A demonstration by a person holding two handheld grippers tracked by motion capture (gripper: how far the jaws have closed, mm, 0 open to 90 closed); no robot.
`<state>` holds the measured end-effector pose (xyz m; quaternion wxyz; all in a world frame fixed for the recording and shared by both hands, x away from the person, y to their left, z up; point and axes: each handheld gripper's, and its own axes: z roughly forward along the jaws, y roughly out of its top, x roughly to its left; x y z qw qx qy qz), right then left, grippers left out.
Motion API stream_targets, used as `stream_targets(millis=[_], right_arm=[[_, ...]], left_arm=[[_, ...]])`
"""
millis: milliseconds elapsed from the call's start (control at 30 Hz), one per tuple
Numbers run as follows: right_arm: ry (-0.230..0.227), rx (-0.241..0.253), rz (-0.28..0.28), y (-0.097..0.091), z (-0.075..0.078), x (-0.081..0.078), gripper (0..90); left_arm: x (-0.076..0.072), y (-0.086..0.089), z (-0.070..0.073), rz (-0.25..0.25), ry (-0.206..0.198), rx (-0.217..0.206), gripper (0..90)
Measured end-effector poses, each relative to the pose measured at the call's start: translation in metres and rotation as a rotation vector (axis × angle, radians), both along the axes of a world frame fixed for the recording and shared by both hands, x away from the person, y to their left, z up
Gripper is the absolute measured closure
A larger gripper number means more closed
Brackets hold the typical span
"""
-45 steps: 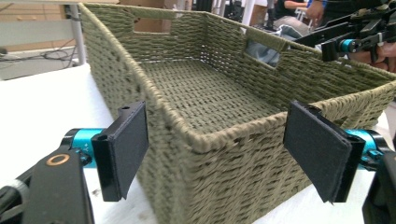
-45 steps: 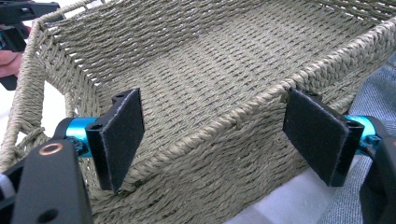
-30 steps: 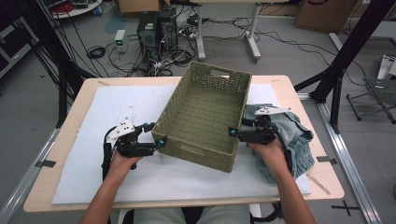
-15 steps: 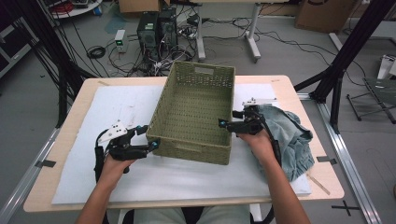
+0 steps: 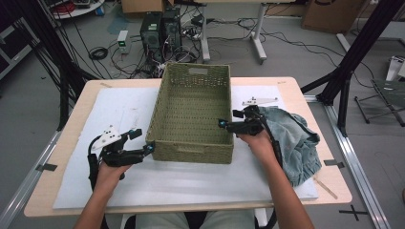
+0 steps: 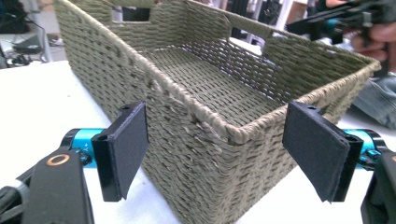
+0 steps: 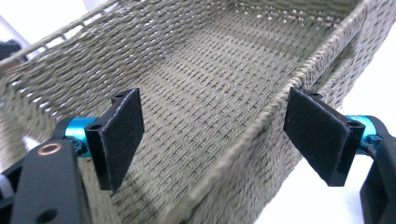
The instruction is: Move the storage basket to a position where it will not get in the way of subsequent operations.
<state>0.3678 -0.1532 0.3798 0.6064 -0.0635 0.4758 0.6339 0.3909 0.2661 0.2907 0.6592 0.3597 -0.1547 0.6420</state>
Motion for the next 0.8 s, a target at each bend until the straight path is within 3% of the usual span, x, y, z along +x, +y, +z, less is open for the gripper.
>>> stream_targets(millis=[133, 333, 467, 567, 800], right_arm=[[-0.025, -0.01, -0.017, -0.006, -0.013, -0.002, 20.4], [-0.013, -0.035, -0.054, -0.007, -0.028, 0.005, 20.4], [0.007, -0.073, -0.05, 0.001, -0.027, 0.01, 20.4], [0.0, -0.06, -0.068, 0.009, -0.025, 0.01, 19.6], [0.029, -0.08, -0.027, 0.006, -0.019, 0.01, 19.7]], left_arm=[[-0.001, -0.003, -0.001, -0.008, -0.007, 0.011, 22.5], [0.001, -0.01, 0.001, -0.012, -0.003, 0.046, 22.5], [0.003, -0.015, 0.002, 0.002, 0.005, 0.051, 22.1], [0.002, -0.013, 0.002, -0.005, 0.013, 0.059, 22.4], [0.001, -0.012, -0.001, -0.006, 0.018, 0.066, 23.7]])
